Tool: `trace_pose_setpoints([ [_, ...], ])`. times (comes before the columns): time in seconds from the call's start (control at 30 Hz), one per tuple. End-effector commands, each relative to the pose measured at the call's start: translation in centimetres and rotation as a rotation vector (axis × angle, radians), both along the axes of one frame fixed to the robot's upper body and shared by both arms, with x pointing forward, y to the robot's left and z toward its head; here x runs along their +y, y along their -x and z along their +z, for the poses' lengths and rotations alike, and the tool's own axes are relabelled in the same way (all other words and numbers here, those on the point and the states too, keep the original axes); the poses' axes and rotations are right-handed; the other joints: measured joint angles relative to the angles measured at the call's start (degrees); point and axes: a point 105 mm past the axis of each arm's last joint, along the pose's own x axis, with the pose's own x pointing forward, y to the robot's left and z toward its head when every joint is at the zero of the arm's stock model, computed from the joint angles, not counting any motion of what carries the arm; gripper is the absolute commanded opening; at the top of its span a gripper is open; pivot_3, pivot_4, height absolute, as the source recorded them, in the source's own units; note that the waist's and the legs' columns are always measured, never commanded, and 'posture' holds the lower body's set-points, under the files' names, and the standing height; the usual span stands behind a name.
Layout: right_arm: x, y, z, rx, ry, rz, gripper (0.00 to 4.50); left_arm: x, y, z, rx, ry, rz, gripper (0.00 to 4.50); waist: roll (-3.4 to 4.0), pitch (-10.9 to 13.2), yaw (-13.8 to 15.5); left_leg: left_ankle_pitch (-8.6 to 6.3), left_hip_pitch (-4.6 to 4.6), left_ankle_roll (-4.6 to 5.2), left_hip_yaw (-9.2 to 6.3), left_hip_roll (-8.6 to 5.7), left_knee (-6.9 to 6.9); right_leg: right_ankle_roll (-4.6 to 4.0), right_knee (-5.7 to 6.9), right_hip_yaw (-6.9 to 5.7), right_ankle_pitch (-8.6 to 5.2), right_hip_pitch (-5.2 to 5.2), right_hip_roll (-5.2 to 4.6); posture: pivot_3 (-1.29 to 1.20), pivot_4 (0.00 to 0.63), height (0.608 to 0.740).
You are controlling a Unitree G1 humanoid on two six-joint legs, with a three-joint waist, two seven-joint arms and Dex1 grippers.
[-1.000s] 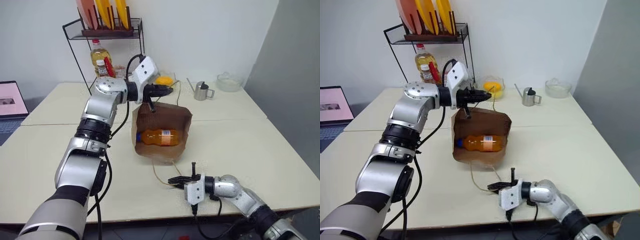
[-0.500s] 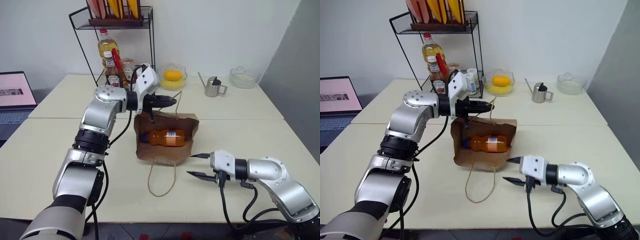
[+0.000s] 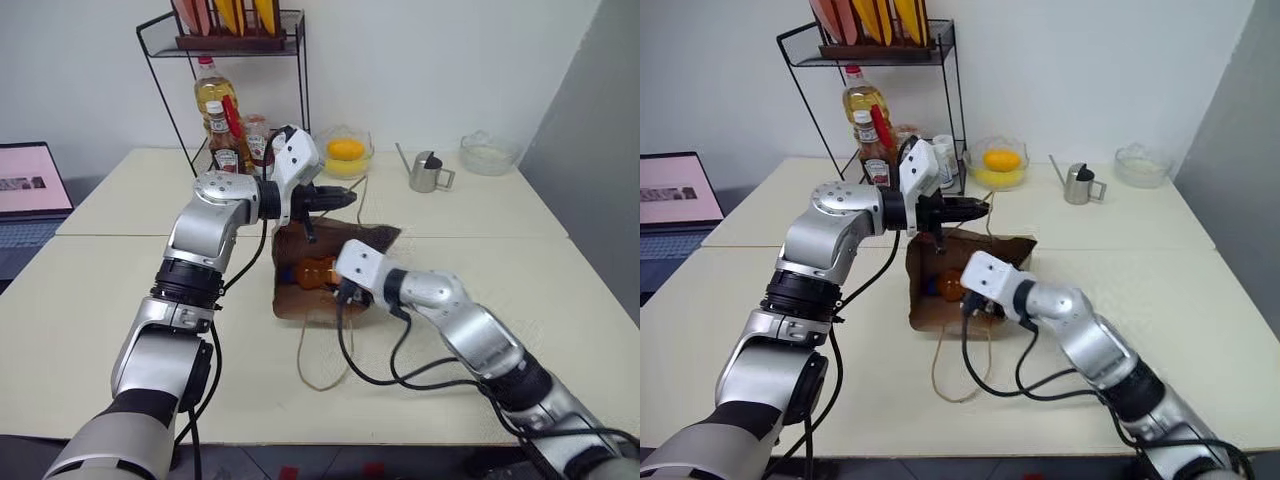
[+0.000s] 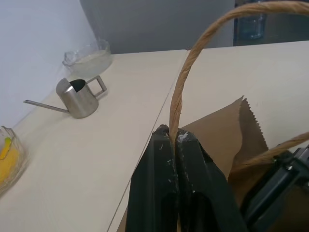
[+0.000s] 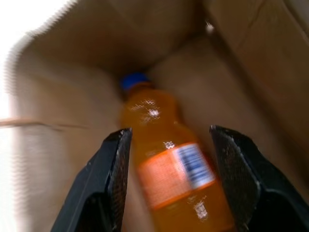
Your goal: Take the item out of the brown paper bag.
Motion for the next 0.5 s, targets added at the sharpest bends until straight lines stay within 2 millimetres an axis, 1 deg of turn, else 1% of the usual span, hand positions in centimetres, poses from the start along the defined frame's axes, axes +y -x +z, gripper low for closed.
trace_pose_setpoints([
  [0.03, 0.0, -0.6, 0.4, -0.049, 0.048, -0.008, 3.56, 0.0, 0.3, 2.1, -0.07, 0.029, -0.003, 0.0, 0.0, 0.0, -0.08, 0.0, 0.0, 0.0, 0.01, 0.0, 0.0, 0.0, 0.0, 0.0, 0.0, 0.0, 0.0, 0.0, 0.15, 0.74],
  [0.1, 0.1, -0.8, 0.4, -0.045, 0.061, -0.007, 4.25, 0.0, 0.2, 2.0, -0.072, 0.03, -0.001, 0.0, 0.0, 0.0, -0.22, 0.0, 0.0, 0.0, 0.0, 0.0, 0.0, 0.0, 0.01, 0.0, 0.0, 0.0, 0.0, 0.0, 0.15, 0.74],
  [0.13, 0.3, -0.8, 0.4, -0.053, 0.087, 0.006, 4.46, 0.1, 0.2, 2.0, -0.072, 0.031, 0.0, 0.0, 0.0, 0.0, -0.36, 0.0, 0.0, 0.0, 0.0, 0.0, 0.0, 0.0, 0.01, 0.0, 0.0, 0.0, 0.0, 0.0, 0.15, 0.74],
  [0.23, 0.9, -0.7, 0.0, -0.053, 0.142, 0.034, 4.46, 0.1, 0.2, 1.9, -0.073, 0.034, 0.002, 0.0, 0.0, 0.0, -0.81, 0.0, 0.0, 0.0, -0.01, 0.0, 0.0, 0.0, 0.02, 0.0, 0.0, -0.01, 0.0, 0.0, 0.15, 0.74],
  [0.33, 1.2, -1.1, -1.0, -0.074, 0.271, 0.07, 4.46, -0.1, 0.1, 1.9, -0.075, 0.039, 0.0, 0.0, 0.0, 0.0, -1.15, 0.0, 0.01, 0.0, -0.03, 0.0, 0.0, 0.0, 0.03, -0.01, 0.0, -0.02, 0.01, 0.0, 0.15, 0.74],
  [0.47, 0.7, -1.7, -3.4, -0.046, 0.471, 0.112, 4.46, -0.2, 0.2, 1.9, -0.079, 0.042, -0.002, 0.0, 0.0, 0.0, -1.19, 0.0, 0.02, 0.0, -0.04, 0.0, 0.0, 0.0, 0.04, -0.02, 0.0, -0.03, 0.0, 0.0, 0.15, 0.74],
  [0.5, 0.6, -1.9, -3.7, -0.041, 0.495, 0.111, 4.46, -0.2, 0.2, 1.9, -0.079, 0.043, -0.002, 0.0, 0.0, 0.0, -1.17, 0.0, 0.02, 0.0, -0.04, 0.0, 0.0, 0.0, 0.04, -0.02, 0.0, -0.03, 0.0, 0.0, 0.15, 0.74],
])
